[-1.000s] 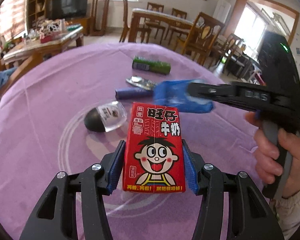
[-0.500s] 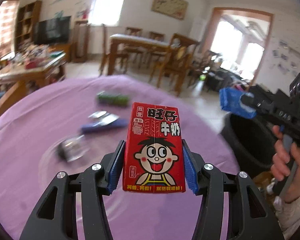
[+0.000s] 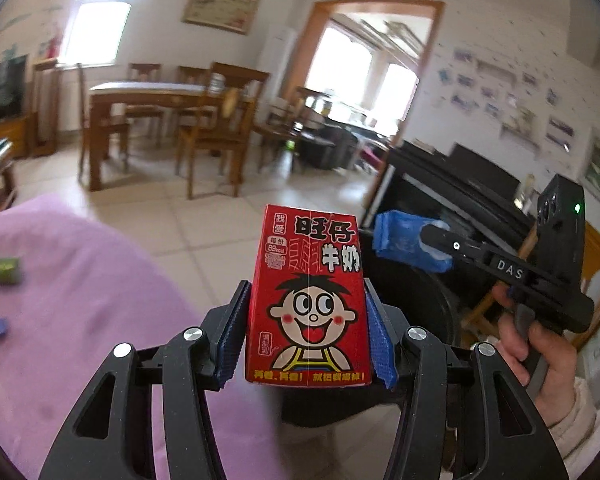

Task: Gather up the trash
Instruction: 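Carry the red carton and blue wrapper to the black bin and open both tools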

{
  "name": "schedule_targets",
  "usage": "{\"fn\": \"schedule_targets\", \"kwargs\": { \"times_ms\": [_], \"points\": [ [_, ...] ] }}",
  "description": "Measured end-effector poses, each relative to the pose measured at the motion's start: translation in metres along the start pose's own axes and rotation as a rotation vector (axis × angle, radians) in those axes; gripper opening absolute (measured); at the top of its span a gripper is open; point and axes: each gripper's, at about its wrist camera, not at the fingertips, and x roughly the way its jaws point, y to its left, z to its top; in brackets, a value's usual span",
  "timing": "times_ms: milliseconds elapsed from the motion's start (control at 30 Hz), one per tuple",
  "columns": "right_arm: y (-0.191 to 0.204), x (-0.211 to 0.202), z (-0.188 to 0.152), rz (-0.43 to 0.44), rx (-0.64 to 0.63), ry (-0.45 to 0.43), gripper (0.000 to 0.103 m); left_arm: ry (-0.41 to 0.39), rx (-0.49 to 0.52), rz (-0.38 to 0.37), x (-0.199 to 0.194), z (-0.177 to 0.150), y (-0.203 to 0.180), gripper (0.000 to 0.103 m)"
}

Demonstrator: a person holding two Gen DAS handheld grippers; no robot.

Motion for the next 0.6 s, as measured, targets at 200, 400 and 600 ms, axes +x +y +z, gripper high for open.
{"fn": "schedule_targets", "kwargs": {
  "times_ms": [200, 400, 600],
  "points": [
    [-0.033, 0.001, -0.008, -0.047, 0.06, -0.01, 0.02, 0.07, 0.041, -0.045, 0.055, -0.007, -0.031, 0.053],
    [-0.05, 0.001, -0.02, -0.056, 0.099, 0.008, 0.02, 0.123, 0.054, -0.053, 0.092, -0.018, -0.047, 0.053],
    [-0.062, 0.0, -0.028, -0.058, 0.125, 0.016, 0.02, 0.15, 0.055, -0.053, 0.11, -0.022, -0.051, 0.053]
  ]
}}
